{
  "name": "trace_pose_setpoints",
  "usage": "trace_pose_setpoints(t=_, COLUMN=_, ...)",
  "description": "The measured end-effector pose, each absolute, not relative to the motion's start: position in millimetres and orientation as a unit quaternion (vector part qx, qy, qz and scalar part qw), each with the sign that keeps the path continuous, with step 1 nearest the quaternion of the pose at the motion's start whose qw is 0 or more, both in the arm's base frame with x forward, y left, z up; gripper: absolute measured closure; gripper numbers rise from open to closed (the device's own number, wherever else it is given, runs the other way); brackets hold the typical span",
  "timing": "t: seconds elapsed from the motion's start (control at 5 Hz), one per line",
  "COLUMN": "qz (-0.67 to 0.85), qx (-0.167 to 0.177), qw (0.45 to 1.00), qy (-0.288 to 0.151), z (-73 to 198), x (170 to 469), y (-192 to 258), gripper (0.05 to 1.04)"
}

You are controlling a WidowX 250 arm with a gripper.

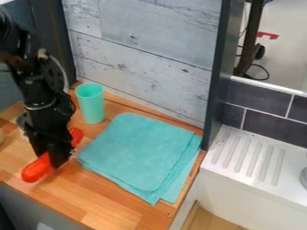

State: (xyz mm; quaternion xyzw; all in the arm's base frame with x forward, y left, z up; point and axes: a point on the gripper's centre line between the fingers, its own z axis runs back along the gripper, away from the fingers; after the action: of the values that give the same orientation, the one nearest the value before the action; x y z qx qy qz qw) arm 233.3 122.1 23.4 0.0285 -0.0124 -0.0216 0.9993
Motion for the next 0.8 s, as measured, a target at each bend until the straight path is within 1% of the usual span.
trace_pose_setpoints(t=0.2, qz=-0.012, qx=0.031, qw=0.999, qy=-0.018, z=18.1, x=236.6, y=130.0, gripper=0.541)
trace_pose_setpoints(t=0.6, qz=0.007, qx=0.026, qw=1.0, qy=-0.016, z=14.9, x=234.3, y=144.3, gripper=0.541)
trace_pose_setpoints(t=0.8, qz=0.012, qx=0.021, qw=0.999, qy=-0.022, z=13.8, x=236.2, y=148.3, gripper=0.468)
